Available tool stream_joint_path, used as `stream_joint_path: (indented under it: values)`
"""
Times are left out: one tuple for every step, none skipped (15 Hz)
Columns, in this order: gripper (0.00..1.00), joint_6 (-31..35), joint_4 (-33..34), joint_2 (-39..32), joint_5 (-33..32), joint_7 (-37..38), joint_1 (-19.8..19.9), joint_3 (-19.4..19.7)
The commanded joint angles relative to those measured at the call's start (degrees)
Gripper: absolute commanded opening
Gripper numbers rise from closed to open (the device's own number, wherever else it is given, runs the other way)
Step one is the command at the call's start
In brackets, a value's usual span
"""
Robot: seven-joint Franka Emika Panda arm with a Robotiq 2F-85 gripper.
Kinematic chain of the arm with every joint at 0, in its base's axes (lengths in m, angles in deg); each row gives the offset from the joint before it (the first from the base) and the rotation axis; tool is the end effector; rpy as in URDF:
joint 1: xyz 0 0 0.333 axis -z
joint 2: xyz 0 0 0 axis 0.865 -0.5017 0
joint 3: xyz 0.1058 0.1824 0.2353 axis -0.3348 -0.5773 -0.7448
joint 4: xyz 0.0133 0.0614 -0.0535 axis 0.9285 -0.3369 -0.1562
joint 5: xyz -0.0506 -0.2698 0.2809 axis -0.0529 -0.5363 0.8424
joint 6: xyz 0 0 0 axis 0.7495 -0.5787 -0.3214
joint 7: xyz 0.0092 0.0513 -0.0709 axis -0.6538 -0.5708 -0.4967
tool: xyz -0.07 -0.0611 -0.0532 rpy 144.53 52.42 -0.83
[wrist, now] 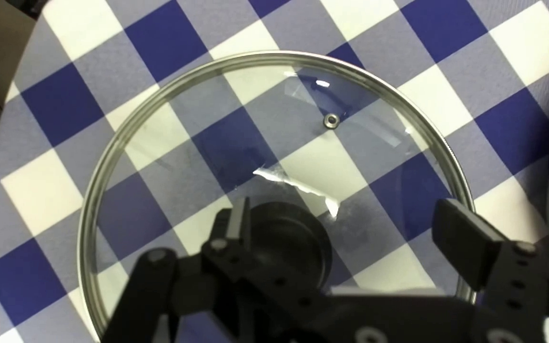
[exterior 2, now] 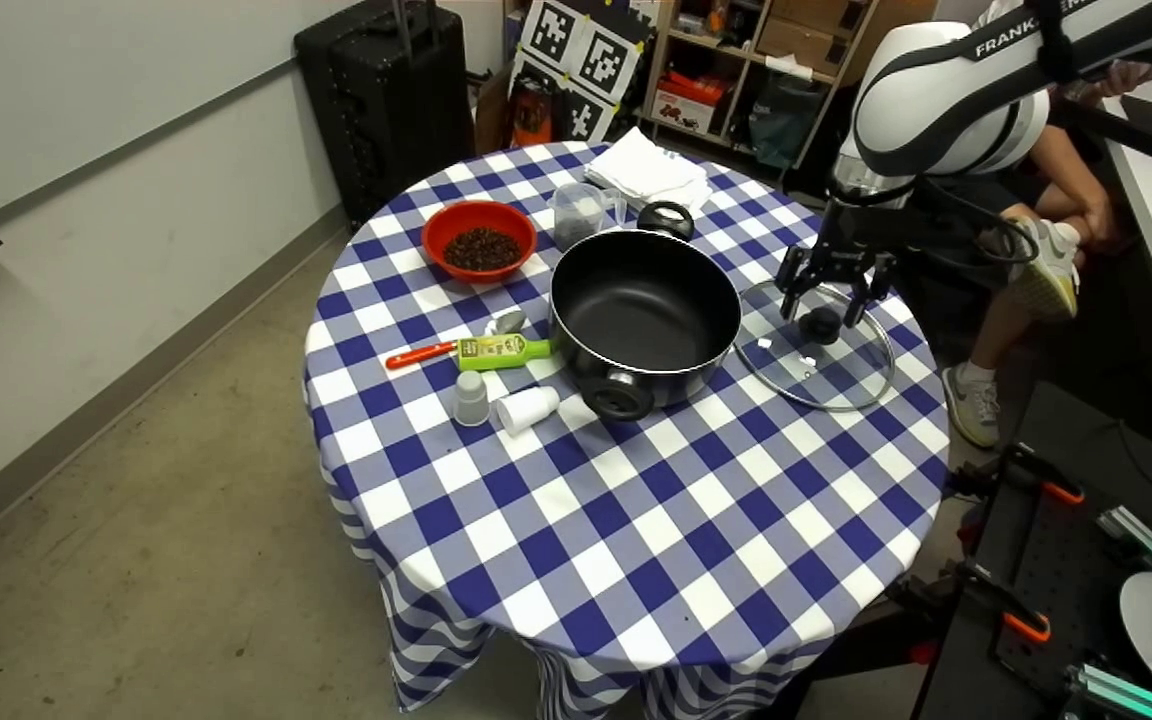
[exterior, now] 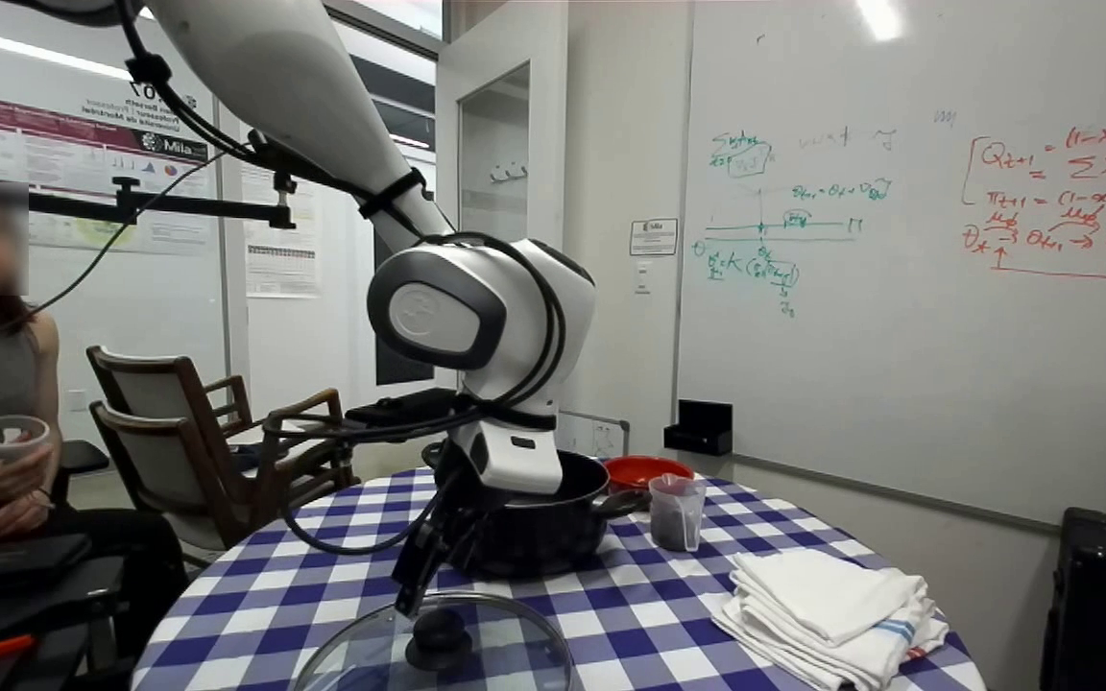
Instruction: Remove the glass lid from the black pot.
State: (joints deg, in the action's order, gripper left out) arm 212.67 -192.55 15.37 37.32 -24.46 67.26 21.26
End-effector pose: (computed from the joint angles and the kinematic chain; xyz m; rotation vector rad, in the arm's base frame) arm 0.5281 -0.1342 0.1767 -2.7001 1.2352 0.4993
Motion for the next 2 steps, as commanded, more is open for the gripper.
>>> stream_joint_path:
  values:
    - [0.96, -0.2, 0.1, -0.1, 0.0, 0.0, -0.1, 0.2]
    - [0.96, -0.2, 0.1, -0.1, 0.0, 0.0, 0.0, 0.2]
